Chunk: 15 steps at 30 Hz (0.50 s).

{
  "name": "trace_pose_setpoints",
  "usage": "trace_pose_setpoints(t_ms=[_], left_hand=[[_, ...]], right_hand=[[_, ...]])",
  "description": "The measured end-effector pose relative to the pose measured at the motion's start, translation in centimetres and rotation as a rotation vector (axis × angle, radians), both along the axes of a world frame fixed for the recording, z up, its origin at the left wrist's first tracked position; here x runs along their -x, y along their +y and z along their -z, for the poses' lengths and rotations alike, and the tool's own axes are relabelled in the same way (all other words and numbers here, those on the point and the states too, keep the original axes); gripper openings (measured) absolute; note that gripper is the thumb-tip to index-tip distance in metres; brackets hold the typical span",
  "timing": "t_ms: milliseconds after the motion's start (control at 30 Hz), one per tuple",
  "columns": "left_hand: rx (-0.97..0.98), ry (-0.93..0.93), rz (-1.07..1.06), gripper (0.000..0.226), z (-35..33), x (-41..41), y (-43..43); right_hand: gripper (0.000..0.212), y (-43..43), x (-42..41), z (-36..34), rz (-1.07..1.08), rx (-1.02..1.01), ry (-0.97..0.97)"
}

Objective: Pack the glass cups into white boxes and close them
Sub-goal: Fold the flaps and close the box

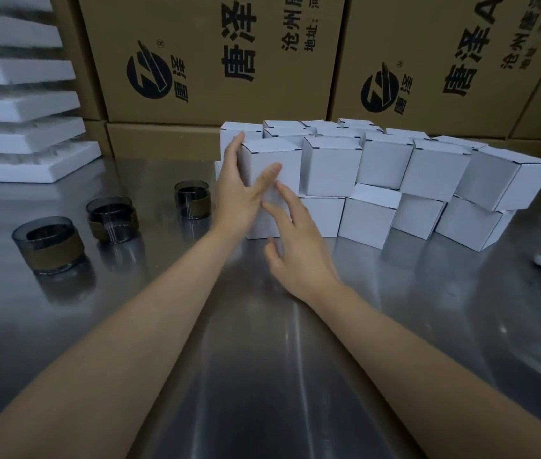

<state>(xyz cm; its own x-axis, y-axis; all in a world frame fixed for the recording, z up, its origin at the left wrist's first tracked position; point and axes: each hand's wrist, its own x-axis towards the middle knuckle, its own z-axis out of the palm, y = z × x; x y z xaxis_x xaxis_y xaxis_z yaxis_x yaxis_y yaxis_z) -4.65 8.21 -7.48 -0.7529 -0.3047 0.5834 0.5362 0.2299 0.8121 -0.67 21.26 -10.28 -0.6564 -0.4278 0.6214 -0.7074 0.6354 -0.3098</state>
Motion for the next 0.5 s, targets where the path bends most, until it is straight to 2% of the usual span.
trace_pose_setpoints(t_ms=[167,333,500], left_hand=[[0.083,-0.086,0.067,0.086,0.5,0.2,0.4],[0.137,-0.224,0.096,0.07,2.4,0.2,0.0],[0.166,-0.204,0.08,0.06,2.5,0.3,-0.1]], right_hand=[[0.049,-0.3,0.3,0.0,0.048,-0.045,-0.006],[0.049,-0.2,0.4,0.2,0.057,-0.061,-0.045],[0.052,-0.3,0.6,0.2,0.053,-0.08,-0.089]])
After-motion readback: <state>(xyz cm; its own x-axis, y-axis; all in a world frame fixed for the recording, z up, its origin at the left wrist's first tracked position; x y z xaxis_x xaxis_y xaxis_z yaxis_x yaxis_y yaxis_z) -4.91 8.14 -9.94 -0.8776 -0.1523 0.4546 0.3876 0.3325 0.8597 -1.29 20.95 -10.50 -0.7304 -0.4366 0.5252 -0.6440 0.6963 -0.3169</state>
